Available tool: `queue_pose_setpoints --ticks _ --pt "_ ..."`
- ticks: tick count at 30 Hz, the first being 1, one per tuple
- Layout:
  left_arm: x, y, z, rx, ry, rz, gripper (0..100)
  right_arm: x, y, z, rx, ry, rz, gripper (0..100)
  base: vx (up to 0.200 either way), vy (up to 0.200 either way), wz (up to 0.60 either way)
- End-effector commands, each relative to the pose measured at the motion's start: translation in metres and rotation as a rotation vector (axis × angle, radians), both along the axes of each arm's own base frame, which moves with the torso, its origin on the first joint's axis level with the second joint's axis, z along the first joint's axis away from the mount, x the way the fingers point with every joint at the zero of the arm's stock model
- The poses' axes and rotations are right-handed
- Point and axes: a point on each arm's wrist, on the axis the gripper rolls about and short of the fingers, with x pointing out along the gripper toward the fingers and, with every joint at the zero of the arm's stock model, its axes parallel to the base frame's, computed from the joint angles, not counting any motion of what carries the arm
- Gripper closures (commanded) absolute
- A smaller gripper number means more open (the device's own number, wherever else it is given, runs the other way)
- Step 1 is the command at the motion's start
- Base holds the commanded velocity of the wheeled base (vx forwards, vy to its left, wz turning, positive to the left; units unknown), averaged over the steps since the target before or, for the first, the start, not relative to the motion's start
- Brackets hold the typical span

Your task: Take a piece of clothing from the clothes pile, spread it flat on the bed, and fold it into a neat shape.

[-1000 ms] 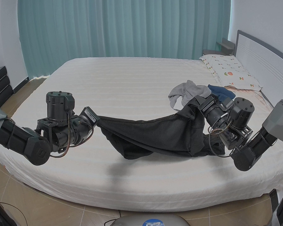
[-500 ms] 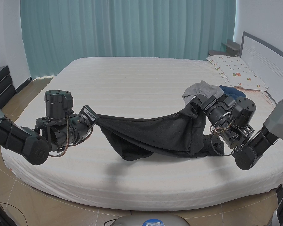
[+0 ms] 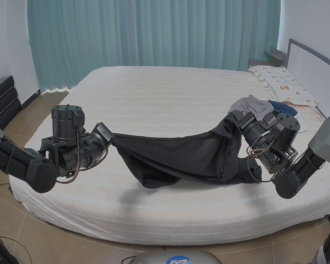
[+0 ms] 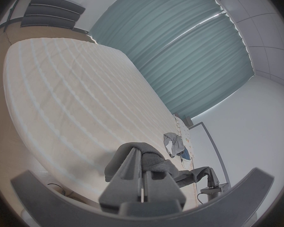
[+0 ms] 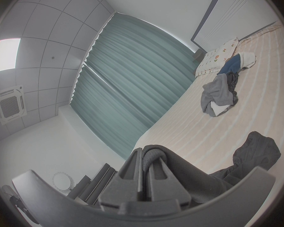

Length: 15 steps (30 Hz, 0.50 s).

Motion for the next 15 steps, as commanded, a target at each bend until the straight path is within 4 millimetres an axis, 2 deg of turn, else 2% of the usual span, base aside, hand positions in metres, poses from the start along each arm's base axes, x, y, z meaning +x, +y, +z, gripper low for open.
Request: queue_pose_setpoints --ticks 1,15 --pt "0.0 0.0 -0.004 0.005 0.013 -0.002 100 -0.002 -0.003 -0.003 -0.008 0.012 -0.004 100 0.0 0.0 0.0" --pt "-0.005 -0.004 -0.007 0.008 0.024 -0.025 100 -0.012 -0.004 -0.01 -0.078 -0.01 -0.009 100 0.0 0.0 0.0"
